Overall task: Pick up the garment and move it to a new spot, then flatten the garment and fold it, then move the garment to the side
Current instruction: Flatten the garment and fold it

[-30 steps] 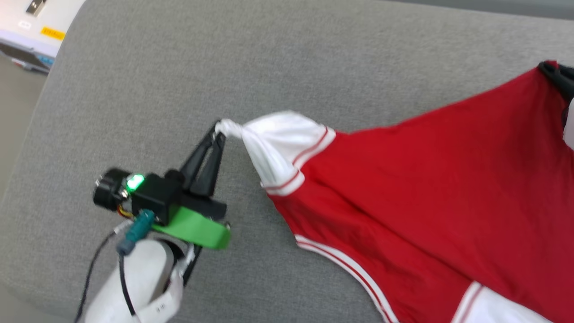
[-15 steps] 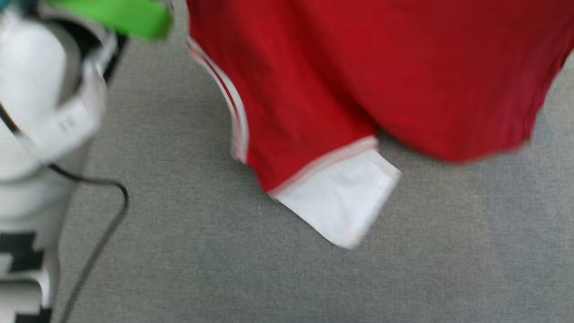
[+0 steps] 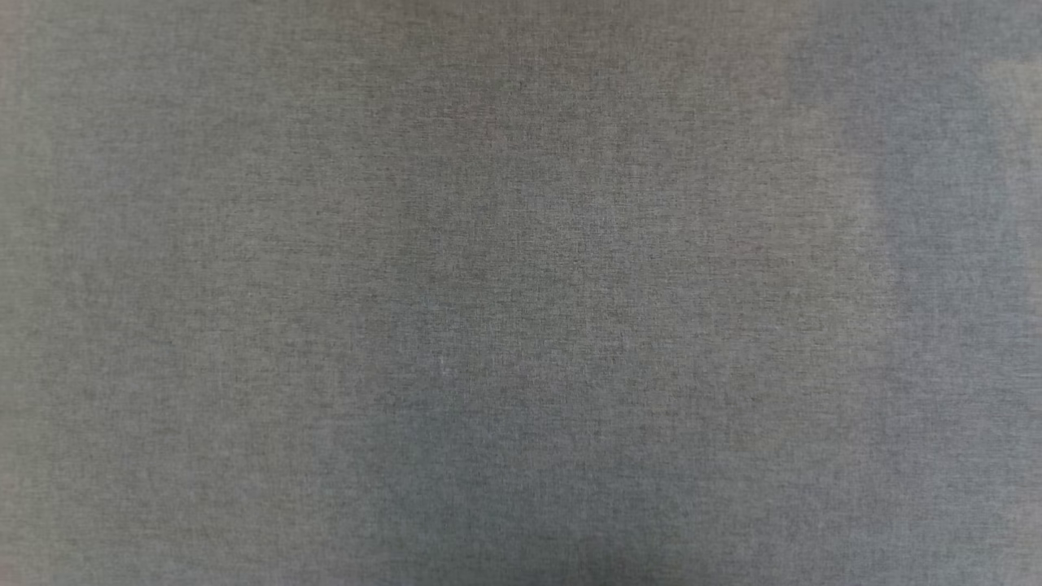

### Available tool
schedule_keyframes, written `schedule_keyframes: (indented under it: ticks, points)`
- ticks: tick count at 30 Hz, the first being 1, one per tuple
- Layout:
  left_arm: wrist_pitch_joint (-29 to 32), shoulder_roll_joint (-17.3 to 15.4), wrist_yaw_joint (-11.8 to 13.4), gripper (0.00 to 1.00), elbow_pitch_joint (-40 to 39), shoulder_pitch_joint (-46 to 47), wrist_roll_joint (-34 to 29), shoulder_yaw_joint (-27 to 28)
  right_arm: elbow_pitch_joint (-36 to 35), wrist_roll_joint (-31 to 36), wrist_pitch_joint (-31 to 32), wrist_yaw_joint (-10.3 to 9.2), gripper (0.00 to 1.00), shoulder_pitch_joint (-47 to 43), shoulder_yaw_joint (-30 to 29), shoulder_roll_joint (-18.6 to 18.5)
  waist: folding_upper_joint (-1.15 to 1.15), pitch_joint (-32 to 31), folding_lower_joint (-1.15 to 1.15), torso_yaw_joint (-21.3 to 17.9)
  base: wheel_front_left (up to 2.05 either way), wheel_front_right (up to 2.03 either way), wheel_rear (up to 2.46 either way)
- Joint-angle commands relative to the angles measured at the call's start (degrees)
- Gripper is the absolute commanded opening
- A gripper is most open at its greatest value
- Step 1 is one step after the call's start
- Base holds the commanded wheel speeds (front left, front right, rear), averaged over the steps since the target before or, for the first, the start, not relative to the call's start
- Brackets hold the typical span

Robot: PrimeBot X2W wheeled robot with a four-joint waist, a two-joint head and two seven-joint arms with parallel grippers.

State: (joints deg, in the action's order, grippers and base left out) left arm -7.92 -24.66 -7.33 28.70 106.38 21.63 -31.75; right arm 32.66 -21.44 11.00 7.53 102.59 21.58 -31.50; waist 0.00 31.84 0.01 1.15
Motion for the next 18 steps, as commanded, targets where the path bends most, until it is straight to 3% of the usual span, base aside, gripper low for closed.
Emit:
schedule_keyframes:
  ticks: [1, 9, 14, 18]
  points:
    - [-2.07, -0.29, -0.14, 0.00, 3.89, 2.68, 1.82, -2.26, 4.59, 0.60, -2.49, -0.04, 0.00, 2.29, 1.99, 1.31, 0.00, 1.73, -0.01, -0.38, 0.00, 0.00, 0.00]
    - [-5.97, -1.29, -0.15, 0.00, 9.53, -5.74, 5.61, -7.00, 10.80, -4.93, -9.16, -0.04, 0.00, -5.79, 8.27, 2.94, 0.00, 2.23, -0.01, -0.55, 0.00, 0.00, 0.00]
    - [-6.91, -2.27, -0.12, 0.00, 9.00, -16.70, 7.63, -7.19, 11.66, -8.98, -13.47, -0.04, 0.00, -14.90, 13.51, 3.62, 0.00, -0.19, -0.01, -0.59, 0.00, 0.00, 0.00]
    - [-7.05, -3.21, 1.49, 0.00, 5.23, -27.90, 8.12, -6.24, 10.79, -12.84, -16.11, -0.04, 0.00, -23.22, 17.71, 2.82, 0.00, -3.45, -0.01, -0.43, 0.00, 0.00, 0.00]
